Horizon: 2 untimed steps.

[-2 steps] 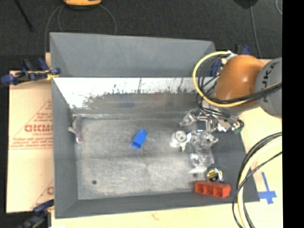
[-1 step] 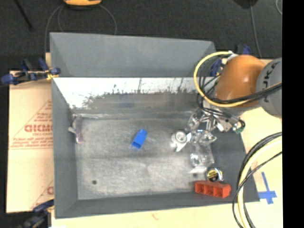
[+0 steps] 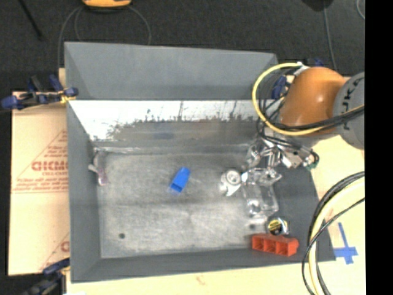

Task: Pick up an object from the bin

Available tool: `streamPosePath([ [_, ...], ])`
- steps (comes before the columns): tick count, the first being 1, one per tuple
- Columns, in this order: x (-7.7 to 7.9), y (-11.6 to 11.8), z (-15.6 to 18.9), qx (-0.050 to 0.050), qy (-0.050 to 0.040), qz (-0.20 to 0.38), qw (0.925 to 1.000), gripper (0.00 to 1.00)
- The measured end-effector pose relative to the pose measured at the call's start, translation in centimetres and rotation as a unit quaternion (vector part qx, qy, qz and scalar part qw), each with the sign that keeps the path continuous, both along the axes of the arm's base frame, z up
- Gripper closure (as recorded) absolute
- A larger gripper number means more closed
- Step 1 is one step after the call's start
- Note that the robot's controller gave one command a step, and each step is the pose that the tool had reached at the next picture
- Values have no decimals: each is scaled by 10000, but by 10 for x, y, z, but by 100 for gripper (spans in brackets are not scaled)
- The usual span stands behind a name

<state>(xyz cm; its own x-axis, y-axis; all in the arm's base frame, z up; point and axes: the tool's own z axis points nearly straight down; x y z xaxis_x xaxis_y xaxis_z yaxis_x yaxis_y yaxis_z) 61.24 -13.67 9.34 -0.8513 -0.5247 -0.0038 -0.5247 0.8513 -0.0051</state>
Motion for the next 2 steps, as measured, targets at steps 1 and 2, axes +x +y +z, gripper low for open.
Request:
streamPosePath([
  [1, 2, -3, 18, -8, 1, -26, 10000, 100],
  [2, 2, -4, 43, -3, 3, -63, 10000, 100],
])
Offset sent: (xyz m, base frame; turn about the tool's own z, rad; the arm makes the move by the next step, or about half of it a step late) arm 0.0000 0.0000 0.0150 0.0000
